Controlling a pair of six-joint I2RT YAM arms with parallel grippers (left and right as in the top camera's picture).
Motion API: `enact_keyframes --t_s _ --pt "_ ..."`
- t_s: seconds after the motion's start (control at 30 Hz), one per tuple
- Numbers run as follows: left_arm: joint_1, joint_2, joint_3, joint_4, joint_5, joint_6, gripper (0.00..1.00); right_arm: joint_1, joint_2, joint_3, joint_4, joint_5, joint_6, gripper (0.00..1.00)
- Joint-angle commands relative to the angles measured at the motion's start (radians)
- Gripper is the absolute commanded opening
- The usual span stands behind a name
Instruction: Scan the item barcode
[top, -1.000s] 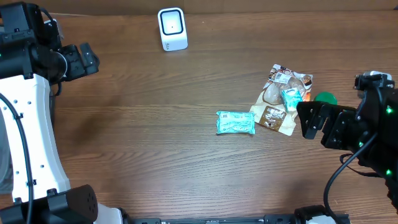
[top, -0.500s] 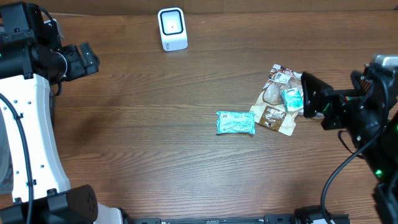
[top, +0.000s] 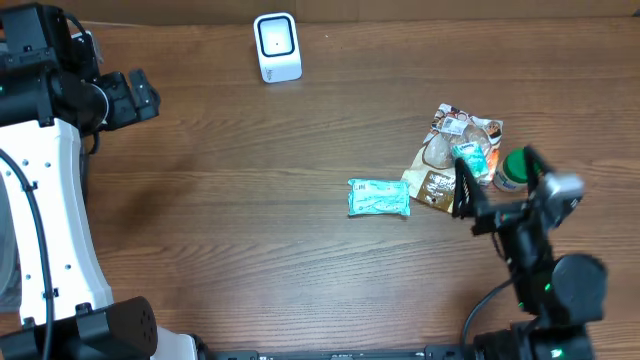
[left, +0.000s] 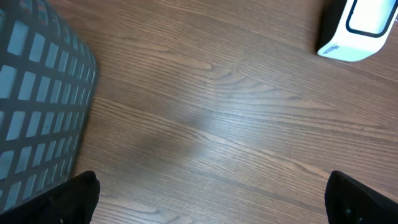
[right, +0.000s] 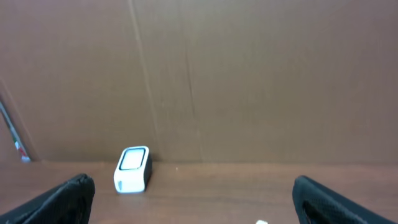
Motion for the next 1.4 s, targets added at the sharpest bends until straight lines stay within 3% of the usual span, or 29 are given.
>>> enact_keyframes --t_s 0.0,0.47,0.7,1.37 --pt "-0.005 -0.007 0.018 0.000 0.001 0.023 1.00 -0.003 -0.116 -0.144 0.063 -0.005 0.001 1.00" --pt "-0.005 -0.007 0.018 0.001 0.001 0.023 0.99 -0.003 -0.355 -0.410 0.074 -0.006 0.002 1.00" --pt "-0.005 -0.007 0.018 0.000 0.001 0.023 0.99 -0.002 -0.386 -0.412 -0.083 -0.028 0.005 1.00" --pt "-0.005 -0.007 0.018 0.000 0.001 0.023 1.00 -0.002 -0.385 -0.412 -0.090 -0.028 0.005 1.00"
